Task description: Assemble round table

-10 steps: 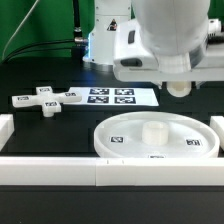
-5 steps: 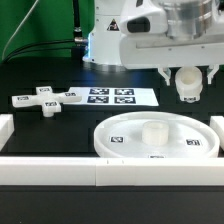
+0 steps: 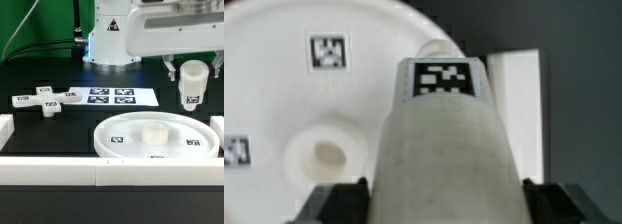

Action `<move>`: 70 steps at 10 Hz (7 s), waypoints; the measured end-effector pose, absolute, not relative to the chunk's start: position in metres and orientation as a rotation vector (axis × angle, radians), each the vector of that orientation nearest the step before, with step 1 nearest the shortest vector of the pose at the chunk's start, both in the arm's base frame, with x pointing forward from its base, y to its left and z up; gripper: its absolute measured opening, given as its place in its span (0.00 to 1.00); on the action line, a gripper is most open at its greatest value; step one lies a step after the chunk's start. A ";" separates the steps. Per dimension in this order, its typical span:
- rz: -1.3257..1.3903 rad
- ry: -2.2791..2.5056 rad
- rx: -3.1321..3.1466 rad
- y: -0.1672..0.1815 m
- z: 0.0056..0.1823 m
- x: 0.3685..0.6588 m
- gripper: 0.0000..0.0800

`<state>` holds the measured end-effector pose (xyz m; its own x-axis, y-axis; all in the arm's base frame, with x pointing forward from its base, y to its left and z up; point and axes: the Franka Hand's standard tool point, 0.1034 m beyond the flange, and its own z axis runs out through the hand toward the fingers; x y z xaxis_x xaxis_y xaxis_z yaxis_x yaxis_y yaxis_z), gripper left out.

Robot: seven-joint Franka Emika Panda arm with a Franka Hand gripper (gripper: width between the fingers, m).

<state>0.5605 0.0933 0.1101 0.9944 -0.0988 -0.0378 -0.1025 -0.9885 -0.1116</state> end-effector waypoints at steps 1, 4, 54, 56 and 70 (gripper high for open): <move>-0.047 0.155 -3.023 0.093 0.109 0.563 0.51; -0.326 -0.014 -3.033 0.091 0.106 0.567 0.51; -0.032 -0.501 -3.059 0.029 0.107 0.583 0.81; 0.095 -0.496 -3.043 0.033 0.106 0.581 0.81; 0.095 -0.518 -3.037 0.028 0.093 0.581 0.51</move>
Offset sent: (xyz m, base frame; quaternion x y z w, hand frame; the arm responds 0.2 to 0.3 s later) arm 0.0059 -0.0230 -0.0008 -0.1006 0.1695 -0.1800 0.9637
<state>0.5807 0.0277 0.0935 0.9416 0.3330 -0.0505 0.3293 -0.9417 -0.0688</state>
